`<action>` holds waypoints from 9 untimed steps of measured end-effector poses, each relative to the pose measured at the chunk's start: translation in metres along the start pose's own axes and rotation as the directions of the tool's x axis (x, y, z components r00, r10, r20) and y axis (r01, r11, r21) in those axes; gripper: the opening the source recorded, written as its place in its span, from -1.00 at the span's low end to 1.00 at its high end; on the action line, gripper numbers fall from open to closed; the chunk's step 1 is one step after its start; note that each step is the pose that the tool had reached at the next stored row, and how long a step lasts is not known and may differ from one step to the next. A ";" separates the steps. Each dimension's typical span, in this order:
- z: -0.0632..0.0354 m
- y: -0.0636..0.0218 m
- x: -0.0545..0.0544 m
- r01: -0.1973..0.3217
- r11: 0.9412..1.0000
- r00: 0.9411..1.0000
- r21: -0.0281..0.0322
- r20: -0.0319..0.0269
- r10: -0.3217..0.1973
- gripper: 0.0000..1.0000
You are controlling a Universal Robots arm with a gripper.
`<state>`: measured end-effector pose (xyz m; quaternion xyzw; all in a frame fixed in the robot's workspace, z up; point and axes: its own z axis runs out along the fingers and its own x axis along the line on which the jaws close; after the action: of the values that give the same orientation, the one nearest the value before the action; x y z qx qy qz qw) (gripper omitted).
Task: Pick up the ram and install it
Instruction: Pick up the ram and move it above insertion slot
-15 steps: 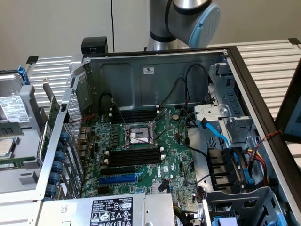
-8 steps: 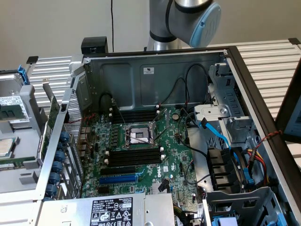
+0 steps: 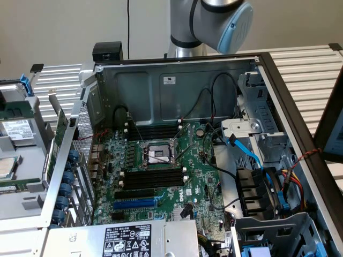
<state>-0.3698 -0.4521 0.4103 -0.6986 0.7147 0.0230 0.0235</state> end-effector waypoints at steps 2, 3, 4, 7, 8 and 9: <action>-0.0061 -0.0063 0.000 0.001 1.000 1.000 -0.002 0.000 -0.001 -0.75; -0.0083 -0.0095 0.000 0.001 1.000 1.000 -0.004 0.000 -0.001 -0.75; -0.0100 -0.0127 0.000 0.001 1.000 1.000 -0.007 0.000 -0.001 -0.75; -0.0122 -0.0216 0.000 0.002 1.000 1.000 -0.019 -0.001 -0.002 -0.75; -0.0122 -0.0241 0.000 0.001 1.000 1.000 -0.025 -0.001 -0.001 -0.75; -0.0123 -0.0264 0.000 0.001 0.999 1.000 -0.032 -0.002 -0.001 -0.75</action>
<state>-0.3434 -0.4532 0.4226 -0.6994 0.7138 0.0337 0.0118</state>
